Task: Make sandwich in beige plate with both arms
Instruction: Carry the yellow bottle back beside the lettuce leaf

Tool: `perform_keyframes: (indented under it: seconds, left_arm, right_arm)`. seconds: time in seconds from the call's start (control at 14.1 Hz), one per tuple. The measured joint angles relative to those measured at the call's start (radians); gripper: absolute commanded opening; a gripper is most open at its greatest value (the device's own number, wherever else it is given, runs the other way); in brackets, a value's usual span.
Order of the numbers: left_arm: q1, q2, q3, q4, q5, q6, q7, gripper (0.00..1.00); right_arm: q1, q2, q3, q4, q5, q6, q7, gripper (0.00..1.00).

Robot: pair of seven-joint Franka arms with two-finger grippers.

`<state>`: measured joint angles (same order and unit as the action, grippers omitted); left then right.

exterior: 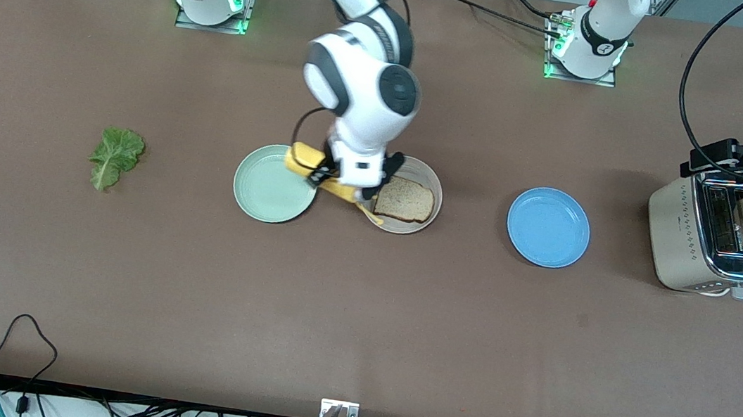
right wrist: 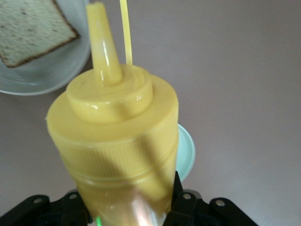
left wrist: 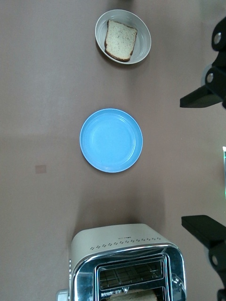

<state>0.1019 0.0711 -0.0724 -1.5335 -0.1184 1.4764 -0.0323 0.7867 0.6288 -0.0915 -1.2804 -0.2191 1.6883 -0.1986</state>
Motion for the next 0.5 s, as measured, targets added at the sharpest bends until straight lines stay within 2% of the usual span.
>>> perform_keyframes:
  seconds: [0.14, 0.5]
  left_arm:
    - [0.0, 0.0, -0.001, 0.0, 0.0, 0.0, 0.0, 1.0]
    - [-0.002, -0.001, -0.005, 0.0, 0.0, 0.0, 0.0, 1.0]
  right_arm:
    - [-0.086, -0.113, 0.013, -0.105, 0.025, 0.028, -0.035, 0.22]
    - [-0.303, -0.42, 0.034, -0.532, 0.038, 0.297, -0.243, 0.22]
